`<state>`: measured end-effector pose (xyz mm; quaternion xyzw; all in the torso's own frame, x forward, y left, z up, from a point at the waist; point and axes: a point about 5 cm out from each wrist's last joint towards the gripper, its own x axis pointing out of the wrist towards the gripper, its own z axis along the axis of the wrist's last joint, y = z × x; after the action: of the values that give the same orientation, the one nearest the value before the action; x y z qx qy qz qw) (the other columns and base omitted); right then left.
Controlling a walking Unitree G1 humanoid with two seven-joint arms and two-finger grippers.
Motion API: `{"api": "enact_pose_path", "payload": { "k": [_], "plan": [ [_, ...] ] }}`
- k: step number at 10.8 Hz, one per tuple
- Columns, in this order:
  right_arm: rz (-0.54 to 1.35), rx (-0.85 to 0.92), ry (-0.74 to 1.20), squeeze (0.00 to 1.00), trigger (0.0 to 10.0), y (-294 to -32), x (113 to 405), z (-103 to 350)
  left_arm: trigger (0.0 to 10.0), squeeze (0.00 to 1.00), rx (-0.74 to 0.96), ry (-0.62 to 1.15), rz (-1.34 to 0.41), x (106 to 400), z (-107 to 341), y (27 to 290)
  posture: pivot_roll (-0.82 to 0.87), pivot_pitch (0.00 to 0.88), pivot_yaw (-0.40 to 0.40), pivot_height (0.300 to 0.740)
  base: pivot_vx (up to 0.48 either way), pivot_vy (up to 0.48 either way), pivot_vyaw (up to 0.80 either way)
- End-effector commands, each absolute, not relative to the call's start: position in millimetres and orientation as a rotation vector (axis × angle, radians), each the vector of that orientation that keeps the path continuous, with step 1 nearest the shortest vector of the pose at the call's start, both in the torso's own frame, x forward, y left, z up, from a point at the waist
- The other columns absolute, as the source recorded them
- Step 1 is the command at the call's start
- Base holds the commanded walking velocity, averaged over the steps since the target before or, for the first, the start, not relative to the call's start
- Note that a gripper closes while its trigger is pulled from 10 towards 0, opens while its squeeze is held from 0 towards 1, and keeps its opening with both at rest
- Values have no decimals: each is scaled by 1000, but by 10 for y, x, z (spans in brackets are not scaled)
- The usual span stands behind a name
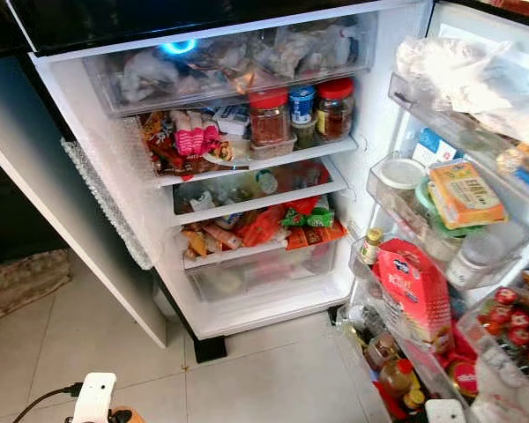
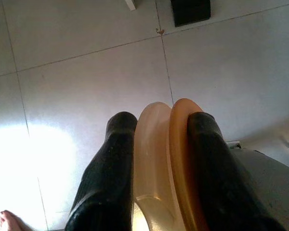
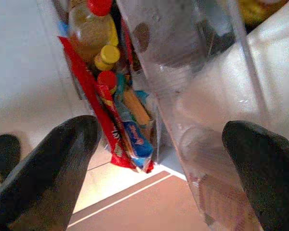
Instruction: Restocking fridge
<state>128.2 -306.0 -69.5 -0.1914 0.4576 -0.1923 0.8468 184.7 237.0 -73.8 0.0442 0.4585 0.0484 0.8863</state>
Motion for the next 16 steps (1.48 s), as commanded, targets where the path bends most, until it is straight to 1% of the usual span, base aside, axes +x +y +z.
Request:
{"api": "enact_pose_path", "payload": {
  "k": [1, 3, 6, 7, 9, 11, 12, 14, 15, 16],
  "plan": [
    [-419, -442, 931, 0, 10000, -3122, 1335, -638, 10000, 0, 113, 962, 96, 1810, -752, 2385, -22, 10, 78, 740, 0, 0, 0],
    [-452, -475, 922, 0, 10000, -3208, 1349, -589, 10000, 0, 116, 957, 105, 1839, -716, 2465, -21, 10, 82, 740, 0, 0, 0],
    [-444, -499, 922, 0, 10000, -3215, 1359, -581, 10000, 0, 120, 955, 103, 1848, -707, 2478, -20, 9, 84, 740, 0, 0, 0],
    [-425, -480, 931, 0, 10000, -3148, 1352, -619, 10000, 0, 119, 954, 103, 1849, -706, 2479, -20, 10, 85, 740, 0, 0, 0],
    [-368, -375, 965, 0, 10000, -2950, 1319, -732, 10000, 0, 122, 954, 100, 1850, -706, 2476, -21, 10, 86, 740, 0, 0, 0],
    [-249, -190, 1012, 0, 10000, -2627, 1279, -877, 10000, 0, 119, 950, 102, 1854, -704, 2474, -20, 9, 84, 740, 0, 0, 0],
    [-207, -151, 1033, 0, 10000, -2507, 1261, -923, 10000, 0, 119, 932, 104, 1893, -682, 2477, -21, 9, 82, 740, 0, 0, 0],
    [-197, -129, 1044, 0, 10000, -2419, 1265, -949, 10000, 0, 134, 766, 78, 2268, -435, 2504, -9, 14, 75, 740, 0, 0, 0],
    [-192, -123, 1043, 0, 10000, -2398, 1276, -951, 10000, 0, 134, 702, 32, 2410, -356, 2406, -5, 14, 75, 740, 0, 0, 0],
    [-193, -119, 1046, 0, 10000, -2392, 1283, -952, 10000, 0, 139, 631, -45, 2597, -281, 2116, -8, 14, 77, 740, 0, 0, 0]
  ]
}}
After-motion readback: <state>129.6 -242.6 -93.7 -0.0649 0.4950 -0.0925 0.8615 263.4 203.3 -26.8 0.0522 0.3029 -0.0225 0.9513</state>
